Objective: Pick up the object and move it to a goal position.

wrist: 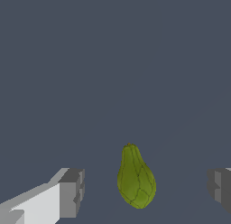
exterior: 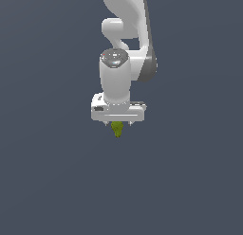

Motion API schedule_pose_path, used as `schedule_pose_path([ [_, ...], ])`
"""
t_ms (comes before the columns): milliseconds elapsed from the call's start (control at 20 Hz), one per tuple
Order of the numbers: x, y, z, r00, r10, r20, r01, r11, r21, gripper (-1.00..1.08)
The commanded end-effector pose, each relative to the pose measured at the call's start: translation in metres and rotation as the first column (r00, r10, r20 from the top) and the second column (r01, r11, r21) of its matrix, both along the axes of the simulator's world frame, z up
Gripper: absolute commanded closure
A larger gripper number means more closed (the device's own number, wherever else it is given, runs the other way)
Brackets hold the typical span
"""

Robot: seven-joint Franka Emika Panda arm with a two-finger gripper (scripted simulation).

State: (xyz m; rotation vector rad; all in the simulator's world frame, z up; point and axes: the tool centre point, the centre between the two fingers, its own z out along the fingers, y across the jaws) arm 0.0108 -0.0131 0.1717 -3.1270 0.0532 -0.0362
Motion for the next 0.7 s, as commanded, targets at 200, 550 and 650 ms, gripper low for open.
schedule_pose_path([
  [200, 0.003, -0.002, 0.005, 1.0, 0.001, 0.013, -0.001, 1.0, -0.002, -0.92],
  [550, 0.01, -0.008, 0.018, 0.999, 0.003, 0.041, -0.002, 1.0, -0.007, -0.92],
  [650, 0.009, -0.007, 0.016, 0.999, 0.001, 0.038, -0.001, 1.0, -0.007, -0.92],
])
